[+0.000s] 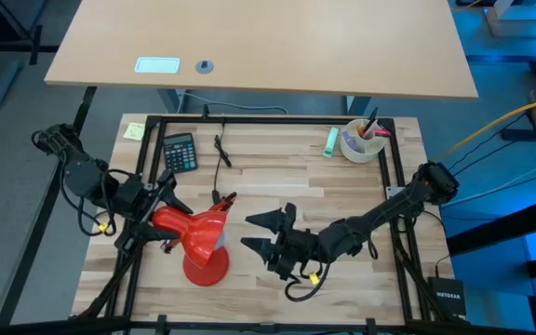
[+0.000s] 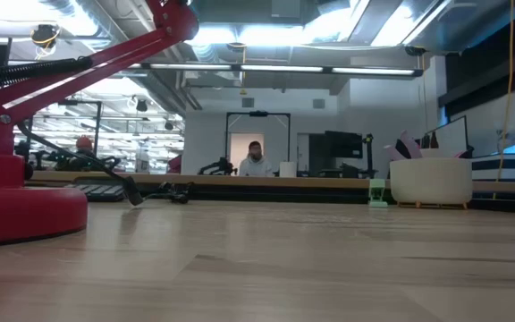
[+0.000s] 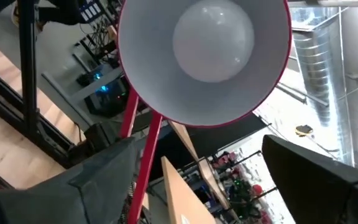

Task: Screw lightbulb
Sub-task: Insert the light bulb into the orange desk lamp

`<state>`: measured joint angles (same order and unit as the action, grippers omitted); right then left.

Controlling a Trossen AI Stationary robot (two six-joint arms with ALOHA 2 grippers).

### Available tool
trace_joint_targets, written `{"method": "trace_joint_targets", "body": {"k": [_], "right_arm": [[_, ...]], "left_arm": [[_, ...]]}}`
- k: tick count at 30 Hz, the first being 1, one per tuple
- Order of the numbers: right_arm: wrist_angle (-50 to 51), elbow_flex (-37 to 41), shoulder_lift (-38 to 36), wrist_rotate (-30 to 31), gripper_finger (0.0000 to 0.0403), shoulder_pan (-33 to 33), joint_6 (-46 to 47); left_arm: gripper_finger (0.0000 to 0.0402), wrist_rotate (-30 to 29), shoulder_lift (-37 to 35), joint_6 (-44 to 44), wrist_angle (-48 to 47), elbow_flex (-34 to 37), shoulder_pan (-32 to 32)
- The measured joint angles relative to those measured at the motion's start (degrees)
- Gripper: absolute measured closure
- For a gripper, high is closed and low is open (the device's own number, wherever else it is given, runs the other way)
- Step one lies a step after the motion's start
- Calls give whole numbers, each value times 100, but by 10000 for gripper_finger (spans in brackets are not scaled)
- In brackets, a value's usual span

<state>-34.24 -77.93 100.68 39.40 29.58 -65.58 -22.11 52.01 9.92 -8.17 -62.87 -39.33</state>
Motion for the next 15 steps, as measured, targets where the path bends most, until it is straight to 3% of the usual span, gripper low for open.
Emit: {"method": "trace_joint_targets", "body": {"k": [4, 7, 12, 15], "right_arm": [[0, 0, 0, -14, 9, 0, -382], [-250, 0, 47, -166, 14, 0, -671], [-686, -7, 50, -1202, 10, -4, -1258], [-833, -9, 44, -1508, 4, -42, -1286]], "left_arm": [[149, 0, 0, -3, 5, 0, 0], [149, 0, 0, -2, 5, 0, 1], [149, 0, 0, 12, 3, 0, 0], [149, 1, 0, 5, 6, 0, 0]]}}
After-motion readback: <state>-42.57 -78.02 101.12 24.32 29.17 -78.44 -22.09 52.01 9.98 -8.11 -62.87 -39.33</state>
